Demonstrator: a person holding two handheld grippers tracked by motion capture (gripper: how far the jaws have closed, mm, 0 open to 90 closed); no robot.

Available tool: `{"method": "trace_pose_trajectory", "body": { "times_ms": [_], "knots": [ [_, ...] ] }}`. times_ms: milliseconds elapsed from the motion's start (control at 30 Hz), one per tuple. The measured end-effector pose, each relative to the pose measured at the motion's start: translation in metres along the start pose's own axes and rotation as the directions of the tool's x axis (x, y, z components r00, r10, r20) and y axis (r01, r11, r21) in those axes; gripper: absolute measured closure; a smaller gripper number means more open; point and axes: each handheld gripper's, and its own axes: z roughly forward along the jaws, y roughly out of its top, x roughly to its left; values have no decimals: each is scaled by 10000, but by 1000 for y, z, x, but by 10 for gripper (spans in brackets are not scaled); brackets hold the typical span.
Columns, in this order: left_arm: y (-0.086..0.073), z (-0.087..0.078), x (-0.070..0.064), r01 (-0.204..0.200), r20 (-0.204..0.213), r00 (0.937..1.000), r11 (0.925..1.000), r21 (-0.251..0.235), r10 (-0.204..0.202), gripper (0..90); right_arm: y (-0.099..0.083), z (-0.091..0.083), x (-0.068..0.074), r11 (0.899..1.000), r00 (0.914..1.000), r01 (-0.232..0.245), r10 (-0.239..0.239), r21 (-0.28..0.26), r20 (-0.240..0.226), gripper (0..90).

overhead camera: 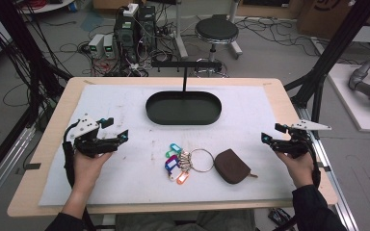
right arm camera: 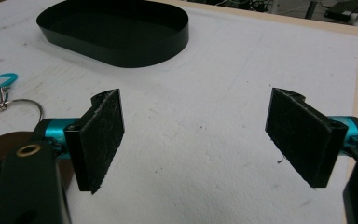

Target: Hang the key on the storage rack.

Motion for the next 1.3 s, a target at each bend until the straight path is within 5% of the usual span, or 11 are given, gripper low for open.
{"method": "trace_pose_trajectory", "body": {
  "times_ms": [433,733,933,967,1100,1300],
  "knots": [
    [12,12,-13,-282,742,9969,9996,87,275,247,-2,-2,-5,10000,9998,16,-16,25,222,198],
    [29,31,-29,-609,1425,9881,9979,217,572,264,-2,-4,-2,9999,9993,108,-108,-4,348,198],
    [45,53,-47,-850,2313,9702,9953,454,723,303,-2,-3,-2,9999,9994,139,-139,14,314,198],
    [49,62,-54,-924,2671,9608,9942,555,744,315,-2,-3,-1,9999,9995,105,-105,25,307,198],
    [54,75,-65,-1119,2956,9515,9908,761,848,373,-2,-3,-2,9998,9993,184,-186,50,335,198],
    [56,102,-79,-1302,3677,9267,9840,1216,772,386,-2,-3,-3,9999,9994,126,-128,78,322,198]
  ]
}}
